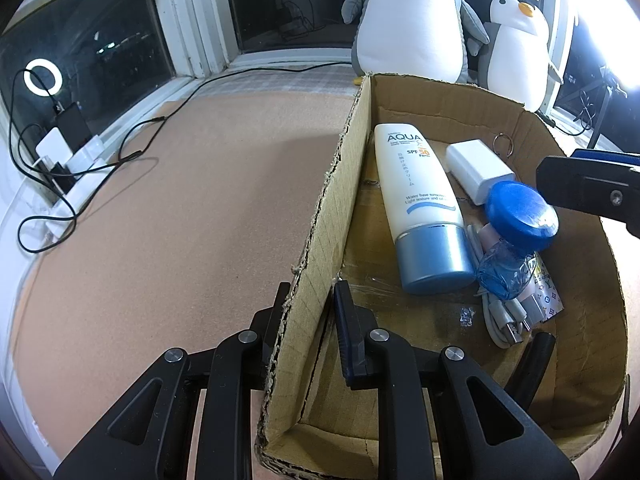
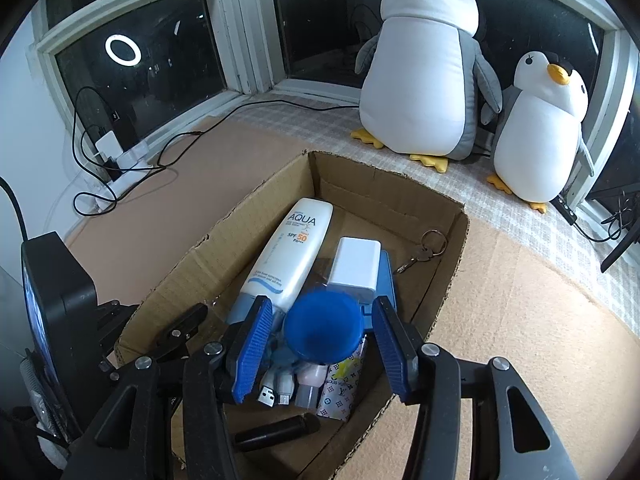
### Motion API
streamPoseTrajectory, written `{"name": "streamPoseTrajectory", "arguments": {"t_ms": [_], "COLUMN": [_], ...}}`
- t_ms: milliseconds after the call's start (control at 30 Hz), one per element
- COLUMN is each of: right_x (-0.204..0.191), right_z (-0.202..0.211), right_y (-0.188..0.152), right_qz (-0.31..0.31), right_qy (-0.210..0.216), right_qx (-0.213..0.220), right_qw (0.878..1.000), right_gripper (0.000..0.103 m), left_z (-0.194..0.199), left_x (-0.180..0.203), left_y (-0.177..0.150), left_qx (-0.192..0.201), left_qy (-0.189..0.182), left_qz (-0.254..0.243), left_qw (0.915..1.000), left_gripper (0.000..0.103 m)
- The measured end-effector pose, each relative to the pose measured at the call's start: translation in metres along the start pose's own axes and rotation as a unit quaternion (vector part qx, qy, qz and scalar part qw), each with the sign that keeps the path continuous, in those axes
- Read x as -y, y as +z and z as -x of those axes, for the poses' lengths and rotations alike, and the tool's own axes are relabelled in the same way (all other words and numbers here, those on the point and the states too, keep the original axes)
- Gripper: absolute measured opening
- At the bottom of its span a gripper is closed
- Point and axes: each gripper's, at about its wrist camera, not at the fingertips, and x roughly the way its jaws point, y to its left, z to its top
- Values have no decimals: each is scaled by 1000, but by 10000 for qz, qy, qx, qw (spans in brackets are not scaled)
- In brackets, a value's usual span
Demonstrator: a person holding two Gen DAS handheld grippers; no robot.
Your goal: Organize rigid objects
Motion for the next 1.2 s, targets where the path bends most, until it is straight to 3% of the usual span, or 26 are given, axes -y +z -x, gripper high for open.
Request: {"name": "streamPoseTrajectory", "arguments": {"t_ms": [400,700,833,900,1033,1200], "right_x": [7,16,25,27,32,34], "right_z": [11,34,49,54,66,80], "right_y": [-7,-21,-27,-29,-36,-47], "right_qz": [-184,-492,-656,-707,-791,-867], "right_qy": [-63,-400,-485,-537,-660,-786], "right_qx": [-24,65,128,141,169,206], "right_qw": [9998,9980,9966,9960,9945,9929], "right_gripper": [56,63,66,66,67,69], "left_z": [1,12,25,36,54,76], "left_x": [-1,1,1,3,6,9], "left_y": [0,0,6,8,11,10], "left_qx": [-31,28,184,301,360,340], "left_qy": [-3,150,153,162,76,-71], "left_qz": [-9,-108,-133,-165,-206,-226], "left_qw": [10000,9998,9996,9993,9991,9991], "left_gripper": [18,22,47,48,61,66]}}
